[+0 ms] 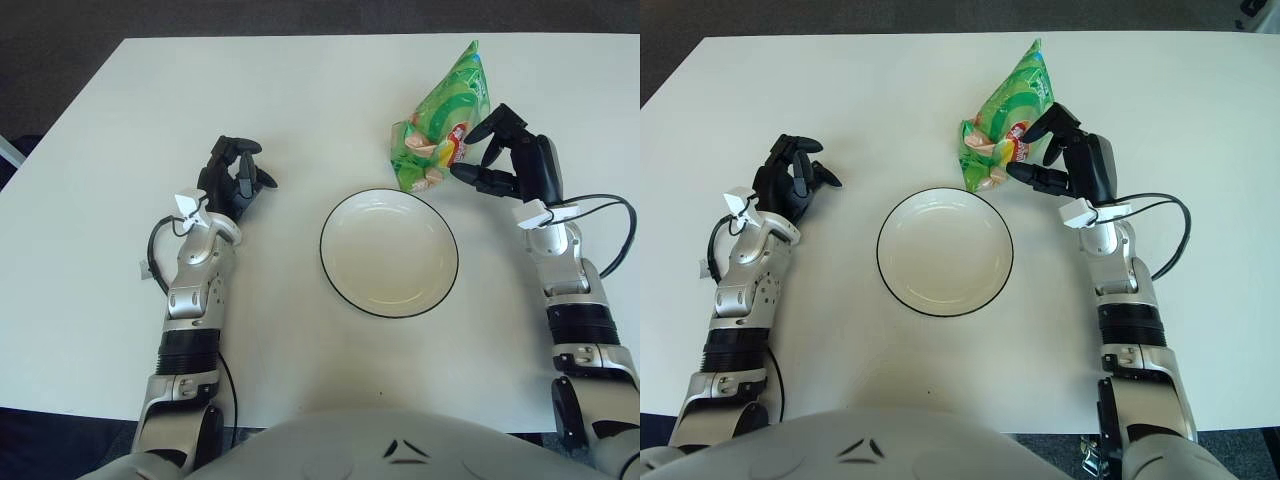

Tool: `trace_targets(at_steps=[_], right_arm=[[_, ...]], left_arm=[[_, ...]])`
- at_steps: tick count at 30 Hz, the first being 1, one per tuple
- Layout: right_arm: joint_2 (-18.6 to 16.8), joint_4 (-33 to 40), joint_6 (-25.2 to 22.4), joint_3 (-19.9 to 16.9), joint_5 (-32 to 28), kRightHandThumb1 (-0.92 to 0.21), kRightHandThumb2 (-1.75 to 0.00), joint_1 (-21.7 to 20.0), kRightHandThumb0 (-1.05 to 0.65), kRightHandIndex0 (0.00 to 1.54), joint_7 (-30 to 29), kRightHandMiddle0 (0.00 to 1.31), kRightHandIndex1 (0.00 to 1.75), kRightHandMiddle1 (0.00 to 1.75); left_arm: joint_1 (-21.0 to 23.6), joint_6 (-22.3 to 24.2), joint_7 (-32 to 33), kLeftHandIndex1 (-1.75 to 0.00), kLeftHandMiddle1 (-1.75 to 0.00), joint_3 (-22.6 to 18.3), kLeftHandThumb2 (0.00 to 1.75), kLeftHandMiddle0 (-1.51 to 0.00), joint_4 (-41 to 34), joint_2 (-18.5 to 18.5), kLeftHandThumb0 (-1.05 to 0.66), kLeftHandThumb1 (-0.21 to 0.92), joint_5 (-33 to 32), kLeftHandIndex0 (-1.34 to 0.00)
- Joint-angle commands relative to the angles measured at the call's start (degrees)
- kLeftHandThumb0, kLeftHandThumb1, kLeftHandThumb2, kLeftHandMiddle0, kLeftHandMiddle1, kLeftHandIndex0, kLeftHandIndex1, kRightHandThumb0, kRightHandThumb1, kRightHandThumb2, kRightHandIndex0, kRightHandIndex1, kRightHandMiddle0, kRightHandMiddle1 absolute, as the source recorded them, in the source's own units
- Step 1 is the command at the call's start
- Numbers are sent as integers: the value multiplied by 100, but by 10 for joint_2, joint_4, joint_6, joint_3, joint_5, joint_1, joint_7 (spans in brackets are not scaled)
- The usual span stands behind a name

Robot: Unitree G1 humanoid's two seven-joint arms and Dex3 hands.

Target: Put the snack into the plate.

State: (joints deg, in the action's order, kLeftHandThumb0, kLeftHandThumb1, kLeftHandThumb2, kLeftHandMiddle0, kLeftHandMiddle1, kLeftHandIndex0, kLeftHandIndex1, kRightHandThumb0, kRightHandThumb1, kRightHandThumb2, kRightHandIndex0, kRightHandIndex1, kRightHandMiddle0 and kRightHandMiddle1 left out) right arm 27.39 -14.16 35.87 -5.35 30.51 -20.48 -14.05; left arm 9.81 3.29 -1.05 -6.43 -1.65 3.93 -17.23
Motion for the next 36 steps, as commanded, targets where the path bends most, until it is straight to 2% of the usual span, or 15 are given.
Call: trace_targets(at_steps=[1,3,5,8,10,11,12,14,17,20,25,28,36], right_arm=[[38,4,9,5,38,-92,-27,-32,-35,74,-13,46,139,146],[49,0,9,10,46,-92,-28,-44,-35,74,-12,46,134,146],[60,-5,10,15,52,-92,-28,-56,-36,71,-12,45,117,147],[74,-8,13,22,64,-92,-29,-65,-36,69,-14,44,101,148],[86,-4,14,28,71,-92,-30,-68,-36,66,-9,42,77,150],[92,0,12,31,71,-92,-31,-71,-36,65,-1,42,73,150],[96,2,10,33,72,-92,-31,-74,-40,64,3,40,65,138],[105,8,5,38,71,-92,-29,-81,-48,64,16,46,49,90],[121,18,2,42,70,-92,-28,-93,-52,64,38,48,35,62],[136,36,-5,42,65,-92,-28,-100,-53,62,63,48,24,45],[160,39,-6,43,54,-92,-24,-118,-54,57,101,46,10,29],[178,40,-15,47,26,-92,-22,-133,-56,51,155,44,4,25],[190,36,-24,54,-8,-92,-20,-150,-61,43,216,40,0,19]], left_arm=[[-58,9,8,-175,-175,5,68,-70,28,-31,-37,79,8,-28],[-59,10,9,-175,-175,5,68,-70,27,-31,-37,80,8,-28],[-59,11,9,-175,-175,5,68,-70,27,-32,-36,80,9,-28],[-59,12,10,-175,-175,5,67,-70,25,-32,-36,80,10,-28],[-60,12,11,-175,-175,6,67,-70,24,-32,-36,81,10,-28],[-61,12,12,-175,-175,6,67,-70,23,-32,-36,81,11,-28],[-61,12,12,-175,-175,6,66,-70,23,-32,-36,81,11,-28],[-61,12,13,-175,-175,7,66,-69,22,-33,-36,81,12,-27],[-62,13,14,-175,-175,7,65,-69,21,-33,-36,82,13,-27],[-62,13,14,-175,-175,7,64,-69,21,-34,-36,82,14,-27],[-62,13,15,-175,-175,8,63,-69,21,-34,-36,83,16,-26],[-62,13,16,-175,-175,8,63,-69,20,-35,-36,83,16,-26],[-63,14,16,-175,-175,7,62,-69,19,-38,-36,84,19,-26]])
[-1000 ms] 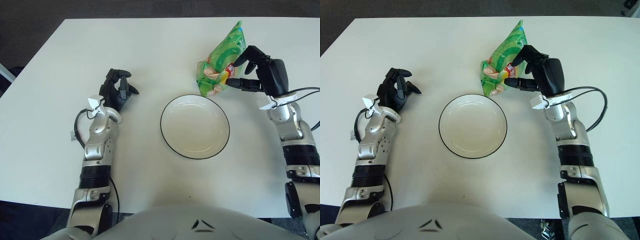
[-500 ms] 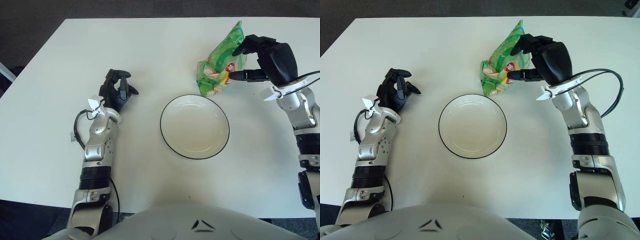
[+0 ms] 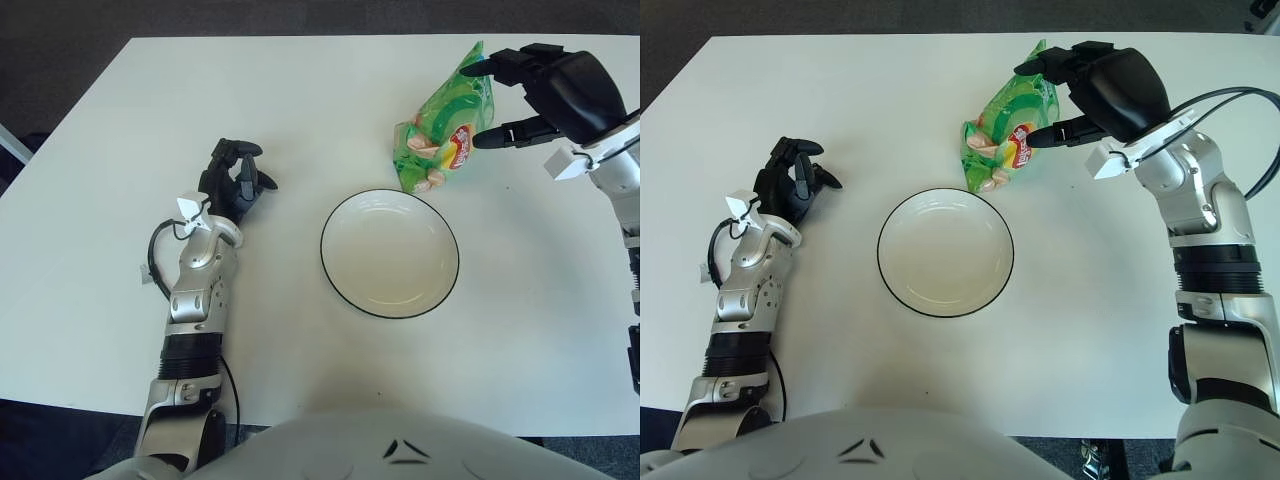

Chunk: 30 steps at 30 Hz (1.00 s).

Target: Put the snack into the plate.

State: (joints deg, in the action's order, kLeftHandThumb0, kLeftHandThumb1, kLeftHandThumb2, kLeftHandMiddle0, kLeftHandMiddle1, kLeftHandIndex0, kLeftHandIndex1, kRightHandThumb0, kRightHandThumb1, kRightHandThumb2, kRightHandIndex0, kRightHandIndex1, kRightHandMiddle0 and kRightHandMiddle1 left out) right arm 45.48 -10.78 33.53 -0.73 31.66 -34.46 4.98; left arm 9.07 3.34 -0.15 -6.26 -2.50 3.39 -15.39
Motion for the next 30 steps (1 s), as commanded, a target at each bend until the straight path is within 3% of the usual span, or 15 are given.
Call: trace_targets(at_steps=[1,8,18,23,30], right_arm=[[11,1,0,10,-24,-92,-20,-13,-64,35,35,37,0,16],[25,-14,10,28,-49,-92,-27,-41,-78,4,101,24,0,7],[31,-32,5,57,-70,-92,-33,-76,-85,0,190,22,0,5],[15,-52,-17,79,-103,-92,-34,-102,-87,0,252,22,0,4],[4,-86,-12,103,-101,-92,-35,-142,-88,0,289,22,0,4]], left_arm=[[-56,14,8,-175,-175,6,61,-69,27,-33,-36,84,1,-26],[-58,15,8,-175,-175,6,60,-68,24,-34,-36,85,2,-25],[-59,16,7,-175,-175,6,59,-68,22,-36,-36,86,2,-25],[-60,14,6,-175,-175,5,58,-68,23,-38,-36,87,1,-24],[-61,12,5,-175,-175,6,57,-68,23,-39,-36,87,0,-24]])
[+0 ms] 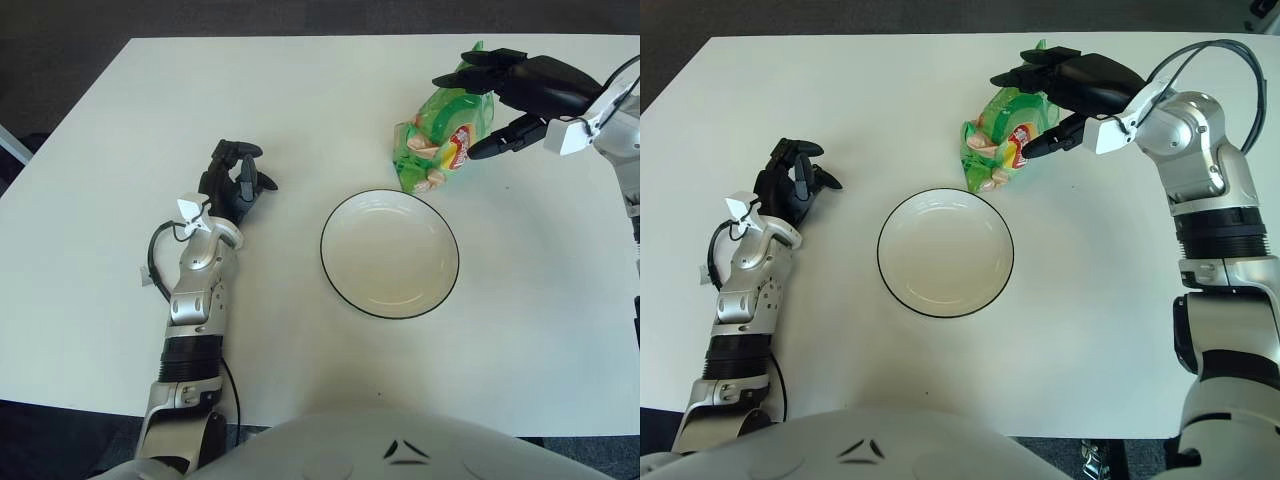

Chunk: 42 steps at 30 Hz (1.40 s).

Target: Put the snack into the plate.

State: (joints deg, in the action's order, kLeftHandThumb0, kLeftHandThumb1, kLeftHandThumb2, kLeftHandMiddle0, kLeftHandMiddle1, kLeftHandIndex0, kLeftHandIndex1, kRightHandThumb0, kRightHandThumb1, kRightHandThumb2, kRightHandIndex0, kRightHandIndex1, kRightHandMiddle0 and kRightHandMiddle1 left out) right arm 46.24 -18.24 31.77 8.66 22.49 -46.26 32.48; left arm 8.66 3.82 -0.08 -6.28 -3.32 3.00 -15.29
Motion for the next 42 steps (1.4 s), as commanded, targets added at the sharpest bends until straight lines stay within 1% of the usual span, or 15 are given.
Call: trace_targets(at_steps=[1,11,15,21,24,27,30,34,38,42], right_arm=[[-5,-14,8,11,-9,-92,-35,-27,-88,0,16,22,0,4],[-18,-62,23,31,-1,-92,-37,-61,-91,0,29,18,0,1],[-26,-83,18,43,2,-92,-38,-76,-93,0,41,17,0,1],[-44,-119,10,55,-8,-92,-39,-96,-95,0,65,16,0,0],[-56,-154,24,62,0,-92,-40,-107,-96,0,57,16,0,0],[-69,-214,51,79,29,-92,-42,-121,-96,0,27,16,0,0],[-75,-259,74,94,51,-92,-43,-135,-97,0,5,16,0,0],[-78,-304,92,112,76,-92,-44,-148,-98,0,-17,15,0,0],[-76,-327,102,123,86,-92,-45,-154,-98,0,-21,16,0,0],[-78,-350,106,132,86,-92,-45,-157,-97,0,-10,18,0,1]], left_arm=[[-58,7,4,-175,-175,6,57,-68,31,-35,-36,87,-1,-24],[-57,-2,1,-175,-175,8,58,-71,34,-35,-36,87,4,-24],[-57,-9,-2,-175,-175,10,62,-74,37,-33,-36,84,7,-26],[-56,-17,-3,-175,-175,13,64,-75,40,-32,-36,83,12,-27],[-57,-21,-3,-175,-175,14,64,-75,42,-32,-36,82,14,-27],[-58,-26,-4,-175,-175,16,65,-76,43,-32,-36,82,18,-27],[-58,-31,-5,-175,-175,17,65,-76,44,-32,-36,81,20,-27],[-59,-37,-6,-175,-175,18,66,-76,46,-33,-36,81,22,-28],[-60,-42,-8,-175,-175,18,67,-77,48,-33,-36,81,24,-28],[-61,-45,-9,-175,-175,18,67,-77,47,-33,-36,80,25,-28]])
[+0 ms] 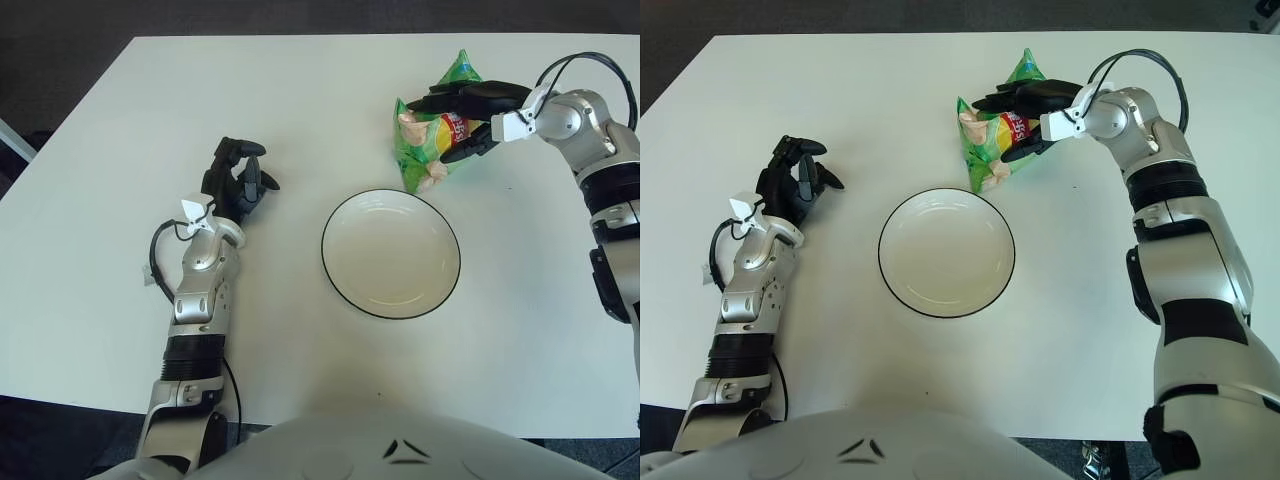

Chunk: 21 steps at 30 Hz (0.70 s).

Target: Put the snack into the plate.

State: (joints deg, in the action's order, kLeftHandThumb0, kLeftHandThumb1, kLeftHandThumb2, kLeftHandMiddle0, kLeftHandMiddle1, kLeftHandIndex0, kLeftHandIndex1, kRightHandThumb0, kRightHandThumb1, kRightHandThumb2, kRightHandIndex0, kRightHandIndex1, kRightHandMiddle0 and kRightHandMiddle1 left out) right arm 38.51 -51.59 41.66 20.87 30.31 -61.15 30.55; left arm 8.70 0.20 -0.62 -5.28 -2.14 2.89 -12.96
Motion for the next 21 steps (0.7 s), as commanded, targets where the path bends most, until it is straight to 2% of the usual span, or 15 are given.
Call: trace_targets(at_steps=[1,5,17,21], right_arm=[[-2,-20,8,11,7,-92,-45,-9,-97,0,11,18,0,1],[-5,-44,9,16,1,-92,-44,-7,-96,0,23,19,0,2],[-5,-73,9,33,18,-92,-42,-9,-95,1,8,21,0,2],[-2,-75,9,46,33,-92,-42,-10,-95,3,-5,31,1,7]], left_arm=[[-61,-9,-3,-175,-175,8,67,-77,36,-32,-36,80,1,-28],[-61,-11,-4,-175,-175,8,68,-77,37,-31,-37,80,1,-28],[-62,-15,-5,-175,-175,8,69,-78,37,-32,-37,79,2,-29],[-61,-17,-5,-175,-175,8,70,-78,38,-32,-37,79,4,-29]])
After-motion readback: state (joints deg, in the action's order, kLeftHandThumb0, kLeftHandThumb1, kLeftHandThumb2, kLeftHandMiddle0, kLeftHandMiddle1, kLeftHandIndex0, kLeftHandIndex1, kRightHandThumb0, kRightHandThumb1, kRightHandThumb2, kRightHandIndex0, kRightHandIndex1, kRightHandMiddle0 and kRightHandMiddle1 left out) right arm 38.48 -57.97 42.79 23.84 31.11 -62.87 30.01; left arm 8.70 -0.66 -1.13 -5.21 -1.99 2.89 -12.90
